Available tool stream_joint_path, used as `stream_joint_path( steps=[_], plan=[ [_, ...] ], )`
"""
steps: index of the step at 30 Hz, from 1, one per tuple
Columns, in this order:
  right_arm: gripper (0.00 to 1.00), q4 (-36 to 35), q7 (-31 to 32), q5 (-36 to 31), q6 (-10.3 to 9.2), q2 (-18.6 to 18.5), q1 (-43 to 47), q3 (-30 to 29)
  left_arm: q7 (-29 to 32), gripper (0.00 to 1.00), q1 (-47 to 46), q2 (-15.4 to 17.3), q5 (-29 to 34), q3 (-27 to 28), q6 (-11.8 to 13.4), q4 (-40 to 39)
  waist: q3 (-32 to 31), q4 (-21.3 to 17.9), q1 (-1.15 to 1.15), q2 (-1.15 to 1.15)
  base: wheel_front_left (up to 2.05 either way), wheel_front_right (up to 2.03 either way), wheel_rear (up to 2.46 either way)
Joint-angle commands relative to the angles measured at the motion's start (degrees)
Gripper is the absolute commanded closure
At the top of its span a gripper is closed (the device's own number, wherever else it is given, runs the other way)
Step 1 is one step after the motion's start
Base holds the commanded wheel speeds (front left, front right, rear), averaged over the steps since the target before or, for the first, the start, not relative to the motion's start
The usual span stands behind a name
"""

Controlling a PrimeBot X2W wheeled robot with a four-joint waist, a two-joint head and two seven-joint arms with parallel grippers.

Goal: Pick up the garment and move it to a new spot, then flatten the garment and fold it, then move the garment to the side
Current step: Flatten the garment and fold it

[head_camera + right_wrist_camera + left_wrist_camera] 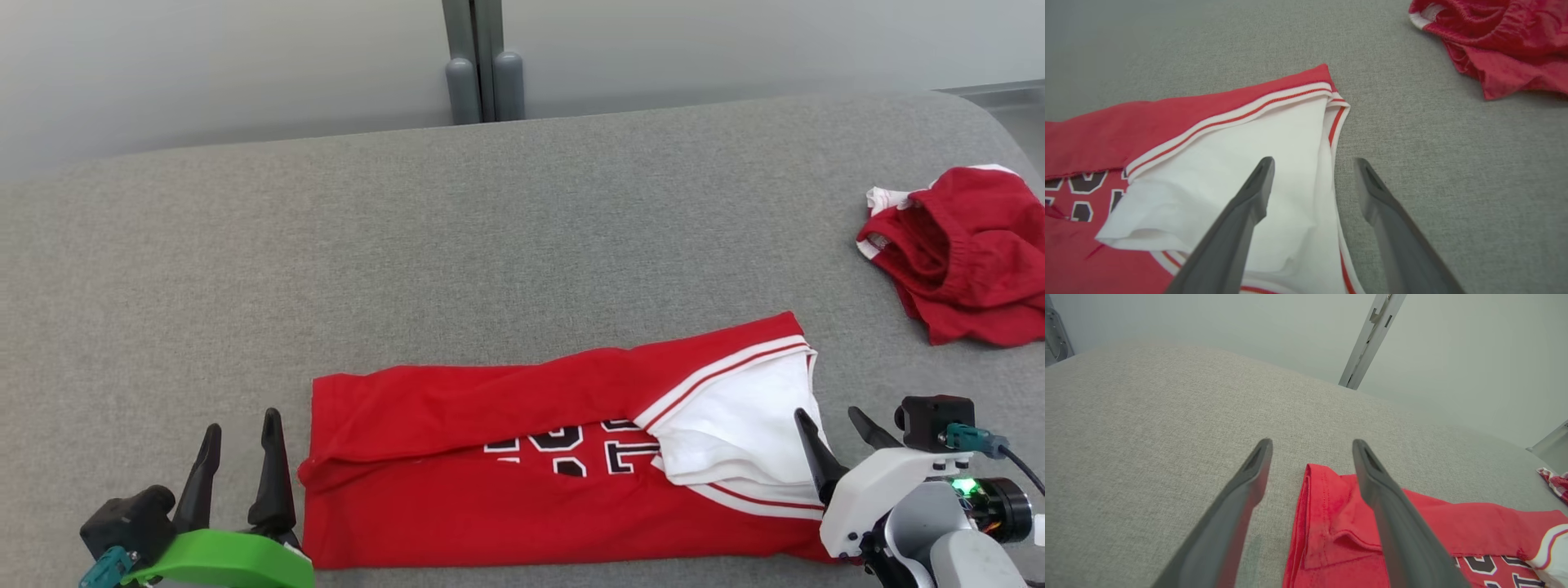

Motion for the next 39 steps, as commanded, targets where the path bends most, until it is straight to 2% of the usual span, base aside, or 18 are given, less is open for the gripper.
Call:
stream_joint_path(
  steps=[1,9,14,15,16,17,18,19,28,35,39],
  plan=[
    [0.00,1.7,0.2,-0.9,-0.05,0.0,-1.2,-0.5,-0.1,0.00,0.7,-0.4,0.6,0.4,-0.4,0.3,0.1,1.3,0.00,0.00,0.00,0.00,0.00],
    [0.00,9.9,1.8,-3.4,-0.05,0.2,-3.1,-1.5,-0.2,0.00,1.5,-2.4,2.4,1.5,-2.0,1.9,-0.3,4.3,0.00,0.00,0.00,0.00,0.00],
    [0.00,12.2,3.6,-3.4,-0.02,0.8,-2.0,1.1,-0.2,0.00,1.9,-3.6,3.4,2.3,-2.6,2.5,-0.9,4.7,0.00,0.00,0.00,0.00,0.00],
    [0.08,12.4,3.9,-3.6,-0.02,0.9,-2.1,1.7,-0.2,0.00,2.0,-3.8,3.5,2.4,-2.7,2.7,-1.0,4.7,0.00,0.00,0.00,0.00,0.00],
    [0.52,12.7,4.0,-3.7,-0.02,1.0,-2.2,2.2,-0.2,0.00,2.1,-4.0,3.7,2.4,-3.0,2.8,-1.1,4.6,0.00,0.00,0.00,0.00,0.00],
    [0.66,12.8,4.0,-4.0,-0.02,1.1,-2.5,2.6,-0.2,0.00,2.0,-4.1,3.9,2.4,-3.1,2.8,-1.2,4.5,0.00,0.00,0.00,0.00,0.00],
    [0.88,13.1,3.8,-4.5,-0.02,1.2,-2.8,3.1,-0.2,0.00,2.0,-4.3,4.2,2.3,-3.2,3.0,-1.2,4.4,0.00,0.00,0.00,0.00,0.00],
    [1.00,13.2,3.7,-4.7,-0.02,1.3,-3.2,3.3,-0.2,0.00,1.9,-4.5,4.4,2.3,-3.3,3.1,-1.3,4.2,0.00,0.00,0.00,0.00,0.00],
    [1.00,12.7,1.0,-5.4,-0.07,0.4,-7.7,0.7,-0.2,0.00,1.4,-5.9,6.1,1.9,-4.4,3.8,-2.0,1.4,0.00,0.00,0.00,0.00,0.00],
    [1.00,6.9,1.6,-5.5,-0.07,-2.9,-6.0,-6.7,-0.1,0.00,1.1,-6.4,6.9,1.8,-4.4,3.9,-2.6,-1.4,0.00,0.00,0.00,0.00,0.00],
    [1.00,2.9,2.9,-4.5,-0.07,-2.8,-4.8,-9.7,-0.1,0.00,0.7,-6.6,7.2,1.7,-4.7,4.3,-2.2,-2.5,0.00,0.00,0.00,0.00,0.00]
  ],
)
